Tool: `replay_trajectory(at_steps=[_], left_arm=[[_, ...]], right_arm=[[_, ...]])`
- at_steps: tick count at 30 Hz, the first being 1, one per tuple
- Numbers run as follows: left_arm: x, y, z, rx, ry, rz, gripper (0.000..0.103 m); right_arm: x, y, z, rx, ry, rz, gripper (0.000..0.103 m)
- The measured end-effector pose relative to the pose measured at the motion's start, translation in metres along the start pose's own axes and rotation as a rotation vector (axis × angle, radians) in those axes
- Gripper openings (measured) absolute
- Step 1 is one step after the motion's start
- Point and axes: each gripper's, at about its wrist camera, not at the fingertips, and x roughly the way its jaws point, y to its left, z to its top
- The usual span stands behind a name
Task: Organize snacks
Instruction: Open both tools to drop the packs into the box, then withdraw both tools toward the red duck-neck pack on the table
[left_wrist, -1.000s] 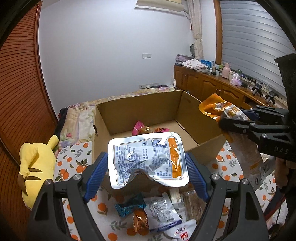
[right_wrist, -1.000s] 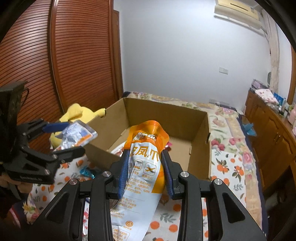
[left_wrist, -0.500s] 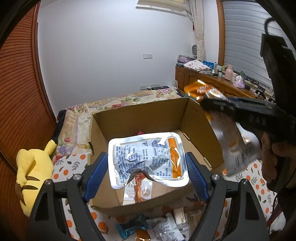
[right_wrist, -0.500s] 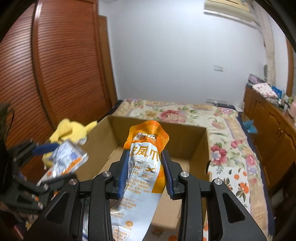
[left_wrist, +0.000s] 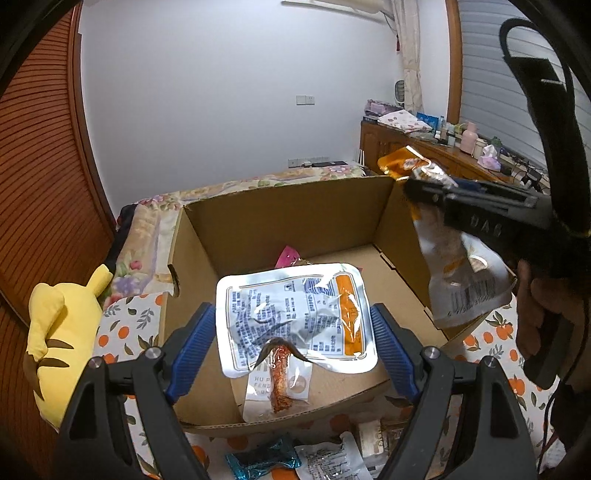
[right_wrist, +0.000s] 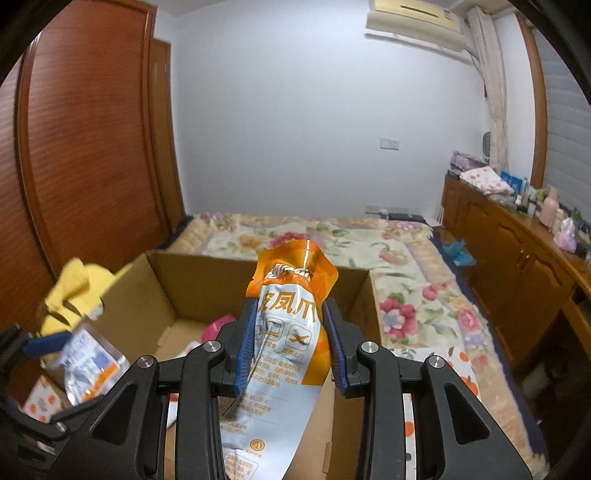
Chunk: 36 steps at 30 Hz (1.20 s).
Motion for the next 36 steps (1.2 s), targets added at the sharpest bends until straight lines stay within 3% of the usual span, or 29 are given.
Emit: replay_trajectory(at_steps=[13,21,28,36], left_arm=[[-0.004,0.001,-0.003,0.0,-0.015,-0.001,0.088],[-0.011,-0.006,-0.012,0.022,-0.018,-0.011,0.088],[-0.035,-0.013,-0.024,0.045,-0.04,-0.045,0.088],[-0.065,-0.028,-0.048,0.099,-0.056,-0.091,0.088]], right_arm=[[0.016,0.001,-0.01,0.019,0.058,-0.004,0.039],[0.018,0.002,-0.021,0.024,0.106,0.057,0.043],[-0.015,0.003,-0.033,0.012,0.079,0.143,0.044],[-0.075,0.009,-0.059,-0.057,0.043,0.231,0.054]])
